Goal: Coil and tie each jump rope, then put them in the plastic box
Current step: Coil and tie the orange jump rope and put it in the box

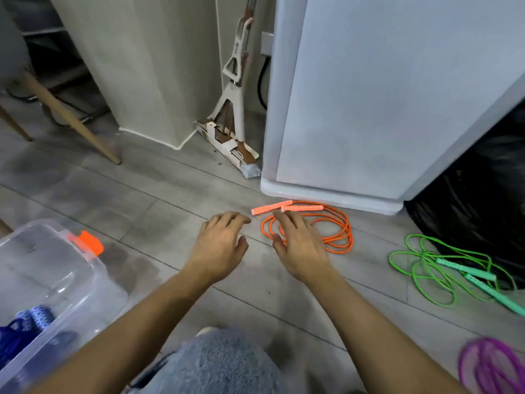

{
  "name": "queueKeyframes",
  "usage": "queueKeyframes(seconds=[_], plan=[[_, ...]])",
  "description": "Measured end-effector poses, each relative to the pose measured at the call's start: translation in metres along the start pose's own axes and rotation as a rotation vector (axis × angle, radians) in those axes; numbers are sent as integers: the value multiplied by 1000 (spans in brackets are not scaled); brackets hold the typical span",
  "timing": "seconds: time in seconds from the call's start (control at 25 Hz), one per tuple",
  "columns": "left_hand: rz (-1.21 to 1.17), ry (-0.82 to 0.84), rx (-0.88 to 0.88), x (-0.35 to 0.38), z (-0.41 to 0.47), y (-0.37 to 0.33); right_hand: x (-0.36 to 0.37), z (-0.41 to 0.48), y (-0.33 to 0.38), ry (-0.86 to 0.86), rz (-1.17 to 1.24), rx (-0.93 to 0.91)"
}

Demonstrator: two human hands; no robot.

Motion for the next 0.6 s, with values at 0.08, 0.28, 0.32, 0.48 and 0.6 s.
queueKeyframes(seconds=[0.08, 0.28, 0.32, 0.48, 0.6], plan=[[-18, 19, 51, 30, 15, -12, 13, -5, -31, 15, -21, 46], [21, 139, 150, 109, 59, -31, 60, -5, -100, 91, -36, 128], [32, 161, 180, 124, 67, -31, 70, -3, -111, 111, -39, 146], [129, 235, 330, 184, 101, -26, 110, 11, -147, 173, -58, 181], [222, 342, 346, 227, 134, -19, 142, 15, -168, 220, -113, 161]])
Point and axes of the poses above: each hand's wrist, its own z-axis towards the middle knuckle, its own x-axis out of the palm, y = z × x, the point moved 5 cm from there along z, towards the middle knuckle, and after that the axes turned 10 degrees about -y, right-handed, at the moved point
